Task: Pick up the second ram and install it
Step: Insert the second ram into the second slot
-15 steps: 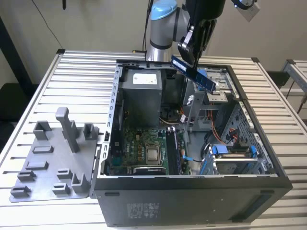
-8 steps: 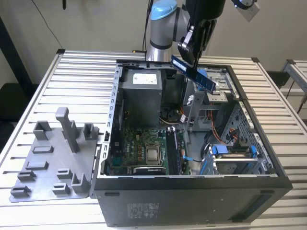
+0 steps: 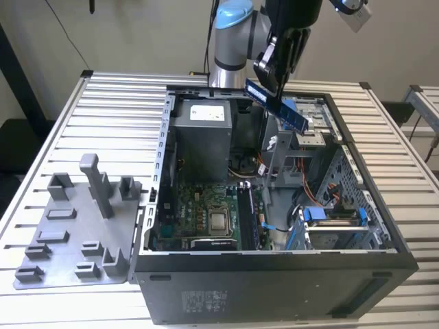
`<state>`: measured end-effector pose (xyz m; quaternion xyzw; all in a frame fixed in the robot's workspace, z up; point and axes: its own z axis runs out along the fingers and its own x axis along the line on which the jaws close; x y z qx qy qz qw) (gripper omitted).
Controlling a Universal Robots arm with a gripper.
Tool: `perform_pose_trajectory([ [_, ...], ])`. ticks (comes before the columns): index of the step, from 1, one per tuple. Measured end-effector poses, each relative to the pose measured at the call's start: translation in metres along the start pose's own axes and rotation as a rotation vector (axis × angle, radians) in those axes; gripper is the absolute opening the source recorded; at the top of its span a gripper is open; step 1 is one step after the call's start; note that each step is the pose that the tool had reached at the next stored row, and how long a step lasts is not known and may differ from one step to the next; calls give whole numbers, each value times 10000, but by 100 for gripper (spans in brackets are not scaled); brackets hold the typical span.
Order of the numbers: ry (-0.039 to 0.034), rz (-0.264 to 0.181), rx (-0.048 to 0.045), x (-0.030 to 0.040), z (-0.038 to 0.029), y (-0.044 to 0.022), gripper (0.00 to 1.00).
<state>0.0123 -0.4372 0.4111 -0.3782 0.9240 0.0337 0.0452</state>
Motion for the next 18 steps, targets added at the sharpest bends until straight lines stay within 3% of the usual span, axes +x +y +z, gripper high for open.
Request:
perform_pose_trajectory([
  [18,-20,884,91,1,2,0,14],
])
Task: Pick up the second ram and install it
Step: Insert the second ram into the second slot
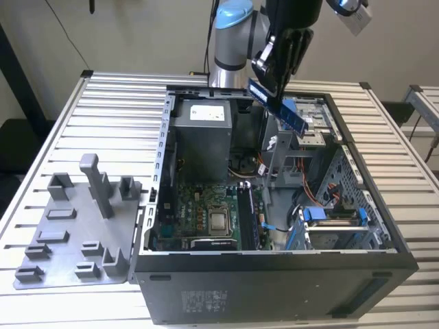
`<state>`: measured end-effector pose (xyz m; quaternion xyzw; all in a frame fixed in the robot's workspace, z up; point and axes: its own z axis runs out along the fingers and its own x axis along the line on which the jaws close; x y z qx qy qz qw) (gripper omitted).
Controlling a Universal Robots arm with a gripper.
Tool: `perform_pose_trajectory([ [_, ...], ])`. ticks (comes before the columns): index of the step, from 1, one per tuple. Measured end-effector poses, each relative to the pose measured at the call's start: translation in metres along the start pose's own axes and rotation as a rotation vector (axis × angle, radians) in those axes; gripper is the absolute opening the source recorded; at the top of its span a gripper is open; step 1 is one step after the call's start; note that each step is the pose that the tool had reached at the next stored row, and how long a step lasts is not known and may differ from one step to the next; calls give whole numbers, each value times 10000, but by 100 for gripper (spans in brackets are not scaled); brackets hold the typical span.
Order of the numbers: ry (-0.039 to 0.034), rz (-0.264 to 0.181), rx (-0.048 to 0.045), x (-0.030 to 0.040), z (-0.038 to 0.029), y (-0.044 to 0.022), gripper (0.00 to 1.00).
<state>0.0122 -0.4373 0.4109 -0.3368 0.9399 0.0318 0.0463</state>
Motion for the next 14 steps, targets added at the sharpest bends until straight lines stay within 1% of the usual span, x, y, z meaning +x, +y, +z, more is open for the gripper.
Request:
perform_pose_trajectory([
  [11,-15,635,67,1,1,-1,14],
  [14,-5,866,80,2,2,-2,14],
])
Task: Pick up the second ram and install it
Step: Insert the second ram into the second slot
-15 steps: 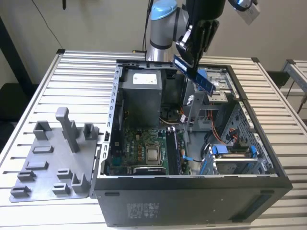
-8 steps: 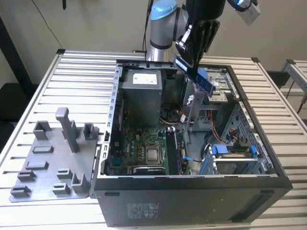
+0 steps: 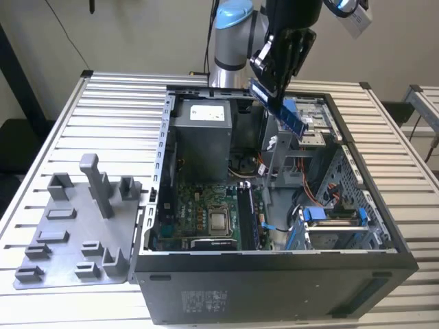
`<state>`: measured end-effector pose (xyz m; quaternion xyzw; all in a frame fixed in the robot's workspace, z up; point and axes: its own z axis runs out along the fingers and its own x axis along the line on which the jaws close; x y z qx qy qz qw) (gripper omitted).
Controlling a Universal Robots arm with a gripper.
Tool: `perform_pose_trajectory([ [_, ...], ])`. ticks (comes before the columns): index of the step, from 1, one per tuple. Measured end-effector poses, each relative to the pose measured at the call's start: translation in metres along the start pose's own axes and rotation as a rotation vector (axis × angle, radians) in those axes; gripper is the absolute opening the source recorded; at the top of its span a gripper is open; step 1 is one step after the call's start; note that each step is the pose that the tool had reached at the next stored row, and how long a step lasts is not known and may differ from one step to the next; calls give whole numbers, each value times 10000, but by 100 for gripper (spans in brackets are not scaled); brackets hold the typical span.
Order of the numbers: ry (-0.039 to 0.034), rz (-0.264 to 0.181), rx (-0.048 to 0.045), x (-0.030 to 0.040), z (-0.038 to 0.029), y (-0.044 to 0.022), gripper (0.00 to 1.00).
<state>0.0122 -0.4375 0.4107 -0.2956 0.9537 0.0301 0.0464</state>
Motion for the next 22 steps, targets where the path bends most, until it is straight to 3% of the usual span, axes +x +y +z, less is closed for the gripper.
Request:
perform_pose_trajectory([
  [7,55,662,17,2,3,-3,14],
  [15,210,1365,-23,5,4,-8,14],
  [20,347,1716,-79,9,4,-14,14],
  [22,366,1841,-82,12,3,-16,14],
])
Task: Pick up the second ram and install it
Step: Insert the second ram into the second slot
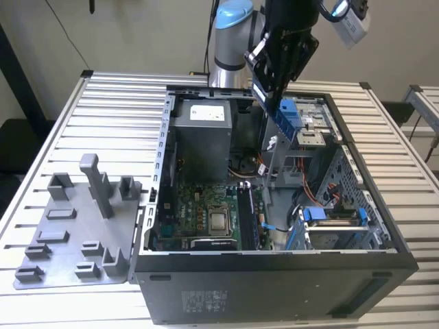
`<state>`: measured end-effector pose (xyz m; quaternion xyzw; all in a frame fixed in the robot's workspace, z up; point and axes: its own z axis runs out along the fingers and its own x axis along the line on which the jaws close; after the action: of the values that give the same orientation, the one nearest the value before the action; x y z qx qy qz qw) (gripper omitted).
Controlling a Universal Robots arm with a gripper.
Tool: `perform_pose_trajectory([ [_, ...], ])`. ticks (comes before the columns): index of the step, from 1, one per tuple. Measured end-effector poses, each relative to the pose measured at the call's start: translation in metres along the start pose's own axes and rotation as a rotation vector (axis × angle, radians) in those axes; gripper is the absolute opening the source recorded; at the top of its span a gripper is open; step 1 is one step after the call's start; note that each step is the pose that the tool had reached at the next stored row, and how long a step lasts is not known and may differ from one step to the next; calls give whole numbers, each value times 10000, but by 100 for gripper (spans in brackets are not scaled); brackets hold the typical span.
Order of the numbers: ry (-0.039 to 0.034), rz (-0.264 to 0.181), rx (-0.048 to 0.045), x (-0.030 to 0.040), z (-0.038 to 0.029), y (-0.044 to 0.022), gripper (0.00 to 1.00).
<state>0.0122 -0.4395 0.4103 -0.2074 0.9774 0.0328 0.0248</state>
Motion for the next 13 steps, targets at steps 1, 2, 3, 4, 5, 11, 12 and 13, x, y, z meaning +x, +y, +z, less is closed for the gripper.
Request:
perform_pose_trajectory([
  [1,4,60,1,0,0,-1,14],
  [2,6,119,3,0,0,-2,14],
  [3,6,179,4,1,0,-3,14],
  [4,4,243,7,1,1,-4,14],
  [5,3,303,11,1,1,-4,14],
  [11,-10,548,26,2,1,-6,14],
  [12,-12,582,28,2,1,-6,14],
  [13,-14,621,31,2,1,-6,14],
])
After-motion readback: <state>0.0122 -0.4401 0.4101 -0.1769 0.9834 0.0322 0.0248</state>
